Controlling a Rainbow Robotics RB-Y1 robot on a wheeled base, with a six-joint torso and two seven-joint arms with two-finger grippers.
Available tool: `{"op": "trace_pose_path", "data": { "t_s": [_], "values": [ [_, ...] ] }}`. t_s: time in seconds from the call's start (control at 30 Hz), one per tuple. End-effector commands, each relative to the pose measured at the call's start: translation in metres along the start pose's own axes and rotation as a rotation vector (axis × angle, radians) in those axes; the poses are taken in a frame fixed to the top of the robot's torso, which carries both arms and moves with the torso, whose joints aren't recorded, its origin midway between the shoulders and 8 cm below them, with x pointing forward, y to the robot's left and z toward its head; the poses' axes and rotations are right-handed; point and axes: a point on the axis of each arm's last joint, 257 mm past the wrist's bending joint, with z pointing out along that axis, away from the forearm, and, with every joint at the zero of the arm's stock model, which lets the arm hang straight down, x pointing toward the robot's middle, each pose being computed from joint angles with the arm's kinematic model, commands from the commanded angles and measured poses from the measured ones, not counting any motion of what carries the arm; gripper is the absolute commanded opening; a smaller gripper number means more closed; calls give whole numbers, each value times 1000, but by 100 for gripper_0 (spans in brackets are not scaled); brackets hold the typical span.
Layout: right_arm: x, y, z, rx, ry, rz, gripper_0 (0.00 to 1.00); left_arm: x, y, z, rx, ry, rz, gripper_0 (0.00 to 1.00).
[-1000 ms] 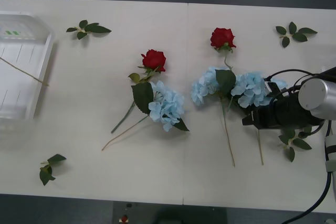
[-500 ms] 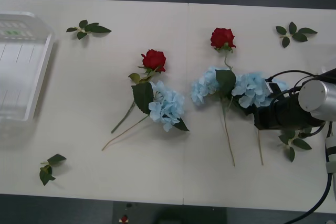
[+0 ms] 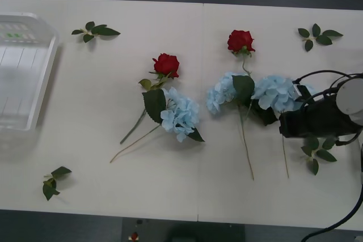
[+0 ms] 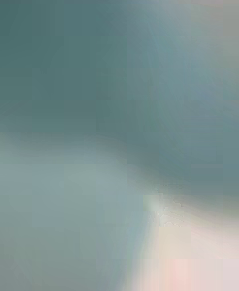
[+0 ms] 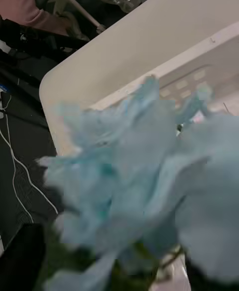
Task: Put the red flowers into the right box and the blue flowers into the left box
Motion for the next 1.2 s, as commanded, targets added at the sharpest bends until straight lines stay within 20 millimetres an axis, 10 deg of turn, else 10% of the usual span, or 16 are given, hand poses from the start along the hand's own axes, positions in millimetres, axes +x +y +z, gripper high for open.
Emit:
{"op": "trace_pose_path", "data": {
  "t_s": [0.03, 0.47, 0.7, 1.2],
  "values": [
    [-15, 5, -39, -26, -64, -33, 0, -27, 17, -16, -31, -57, 69, 100],
    [-56, 131, -132, -531, -347, -333, 0, -26, -5, -25, 83, -66, 22, 100],
    [-66, 208, -193, -877, -423, -420, 0, -47, -59, -44, 311, -110, -130, 100],
    [-108, 293, -251, -1163, -470, -375, 0, -68, -184, -47, 432, -252, -291, 100]
  ]
}}
